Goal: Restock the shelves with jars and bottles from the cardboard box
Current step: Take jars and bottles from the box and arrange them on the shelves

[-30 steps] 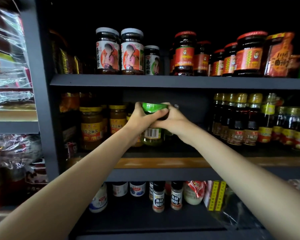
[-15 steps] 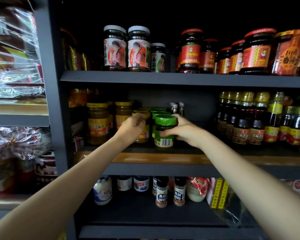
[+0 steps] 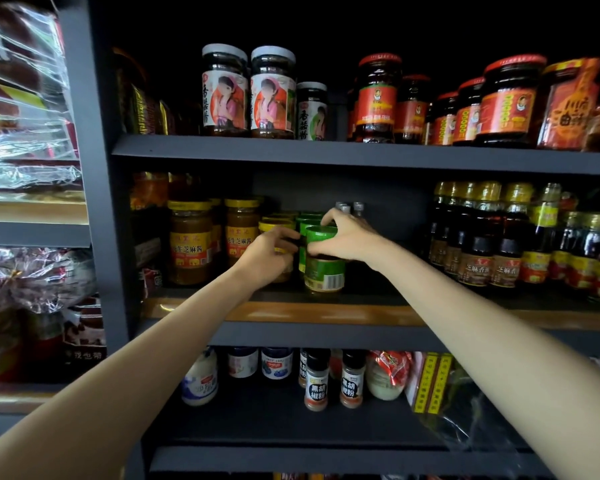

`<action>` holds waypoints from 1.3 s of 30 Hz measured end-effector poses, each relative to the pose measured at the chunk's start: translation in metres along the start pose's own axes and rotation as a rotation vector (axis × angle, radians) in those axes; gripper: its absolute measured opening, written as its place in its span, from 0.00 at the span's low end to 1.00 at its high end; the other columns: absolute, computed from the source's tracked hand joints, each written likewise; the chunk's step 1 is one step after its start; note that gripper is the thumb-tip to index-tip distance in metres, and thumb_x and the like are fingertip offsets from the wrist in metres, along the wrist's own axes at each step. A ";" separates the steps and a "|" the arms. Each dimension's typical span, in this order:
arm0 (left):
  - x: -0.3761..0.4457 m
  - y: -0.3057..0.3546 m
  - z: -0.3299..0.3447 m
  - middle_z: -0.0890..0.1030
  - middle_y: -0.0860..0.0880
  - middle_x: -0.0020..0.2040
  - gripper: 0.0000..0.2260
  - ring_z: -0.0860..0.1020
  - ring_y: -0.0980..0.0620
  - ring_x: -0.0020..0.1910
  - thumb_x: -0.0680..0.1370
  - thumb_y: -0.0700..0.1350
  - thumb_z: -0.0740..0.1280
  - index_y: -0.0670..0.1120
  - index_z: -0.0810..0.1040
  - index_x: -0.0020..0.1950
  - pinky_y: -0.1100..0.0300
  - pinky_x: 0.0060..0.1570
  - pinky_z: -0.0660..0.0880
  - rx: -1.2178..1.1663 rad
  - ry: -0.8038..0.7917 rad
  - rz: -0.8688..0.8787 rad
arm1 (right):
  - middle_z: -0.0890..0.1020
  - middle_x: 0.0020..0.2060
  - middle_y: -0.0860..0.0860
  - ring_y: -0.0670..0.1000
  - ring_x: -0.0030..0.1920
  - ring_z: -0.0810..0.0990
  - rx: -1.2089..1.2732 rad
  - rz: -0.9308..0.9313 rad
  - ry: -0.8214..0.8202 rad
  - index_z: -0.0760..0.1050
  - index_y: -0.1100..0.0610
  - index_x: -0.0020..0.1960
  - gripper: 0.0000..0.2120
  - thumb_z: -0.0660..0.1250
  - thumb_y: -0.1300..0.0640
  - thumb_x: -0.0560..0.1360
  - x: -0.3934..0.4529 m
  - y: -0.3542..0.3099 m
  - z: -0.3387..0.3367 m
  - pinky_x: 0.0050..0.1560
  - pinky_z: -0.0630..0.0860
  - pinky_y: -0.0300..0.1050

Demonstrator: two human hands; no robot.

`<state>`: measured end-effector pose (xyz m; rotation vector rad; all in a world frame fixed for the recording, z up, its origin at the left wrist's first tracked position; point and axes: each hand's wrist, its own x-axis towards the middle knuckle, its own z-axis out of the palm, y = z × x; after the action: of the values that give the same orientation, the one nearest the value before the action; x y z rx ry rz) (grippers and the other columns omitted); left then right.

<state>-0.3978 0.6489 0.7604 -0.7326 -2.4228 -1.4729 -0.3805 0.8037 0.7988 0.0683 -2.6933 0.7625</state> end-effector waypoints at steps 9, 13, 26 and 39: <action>0.005 -0.002 0.005 0.71 0.44 0.65 0.22 0.70 0.51 0.63 0.77 0.34 0.60 0.52 0.67 0.69 0.62 0.54 0.71 0.146 -0.024 0.176 | 0.69 0.59 0.49 0.52 0.58 0.74 0.180 0.070 -0.034 0.65 0.53 0.65 0.34 0.77 0.50 0.65 -0.003 0.017 -0.001 0.47 0.81 0.49; 0.009 -0.008 0.009 0.72 0.44 0.64 0.23 0.70 0.47 0.65 0.77 0.32 0.58 0.52 0.68 0.68 0.61 0.56 0.70 0.223 -0.014 0.226 | 0.72 0.59 0.51 0.50 0.55 0.76 0.215 0.023 -0.055 0.66 0.52 0.66 0.32 0.76 0.56 0.66 -0.004 0.018 0.001 0.48 0.81 0.50; 0.005 -0.013 0.010 0.73 0.44 0.63 0.22 0.75 0.45 0.60 0.76 0.29 0.57 0.46 0.74 0.66 0.60 0.57 0.72 0.396 0.209 0.469 | 0.75 0.56 0.53 0.54 0.56 0.77 0.280 -0.049 -0.153 0.68 0.50 0.60 0.23 0.72 0.62 0.69 -0.004 0.021 -0.004 0.52 0.80 0.57; 0.024 0.000 0.009 0.78 0.44 0.58 0.21 0.77 0.46 0.57 0.74 0.30 0.55 0.44 0.73 0.64 0.55 0.56 0.76 -0.064 0.341 0.021 | 0.71 0.64 0.51 0.51 0.62 0.72 0.535 0.071 -0.241 0.59 0.49 0.71 0.37 0.73 0.66 0.69 -0.004 0.022 -0.004 0.62 0.74 0.53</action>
<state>-0.4175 0.6640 0.7662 -0.4702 -2.1155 -1.5310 -0.3789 0.8241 0.7897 0.2043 -2.6356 1.5674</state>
